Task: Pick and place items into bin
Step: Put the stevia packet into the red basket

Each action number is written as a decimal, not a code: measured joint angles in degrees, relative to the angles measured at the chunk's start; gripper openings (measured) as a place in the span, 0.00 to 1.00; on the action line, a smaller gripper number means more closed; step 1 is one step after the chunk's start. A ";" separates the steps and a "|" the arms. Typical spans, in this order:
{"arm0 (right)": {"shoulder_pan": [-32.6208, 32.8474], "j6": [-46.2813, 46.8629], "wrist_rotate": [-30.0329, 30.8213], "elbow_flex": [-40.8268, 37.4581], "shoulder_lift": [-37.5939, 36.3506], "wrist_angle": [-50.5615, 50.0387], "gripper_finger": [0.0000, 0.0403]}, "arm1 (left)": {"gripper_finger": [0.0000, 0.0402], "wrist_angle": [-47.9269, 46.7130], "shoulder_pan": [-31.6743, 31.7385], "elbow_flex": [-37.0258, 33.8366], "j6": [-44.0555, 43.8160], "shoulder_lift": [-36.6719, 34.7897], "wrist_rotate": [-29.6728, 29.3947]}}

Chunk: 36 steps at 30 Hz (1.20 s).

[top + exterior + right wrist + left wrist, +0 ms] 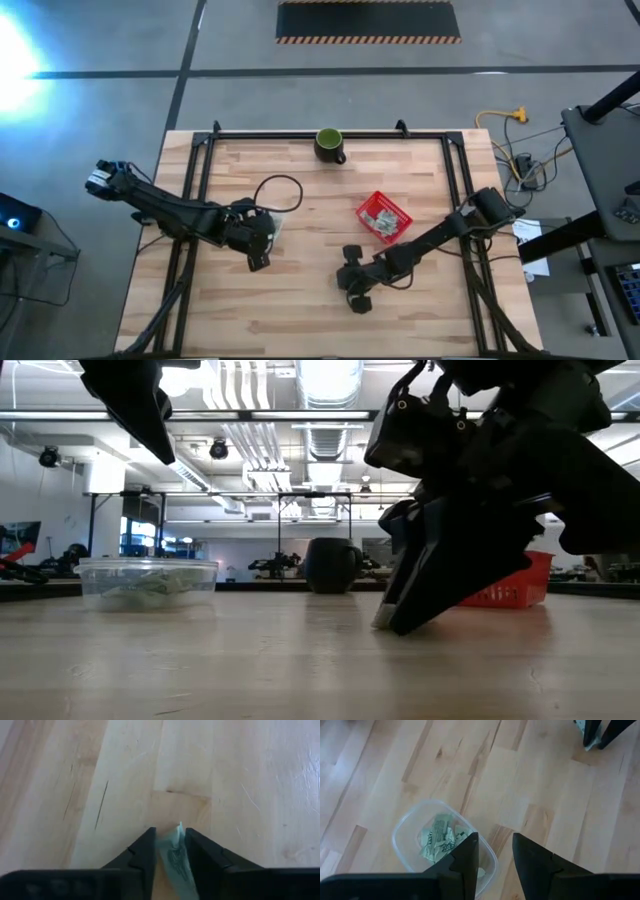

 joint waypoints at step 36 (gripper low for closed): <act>-4.38 -8.68 15.76 -0.17 -27.25 -10.08 0.02 | 0.26 2.71 0.00 0.00 0.00 0.00 -2.93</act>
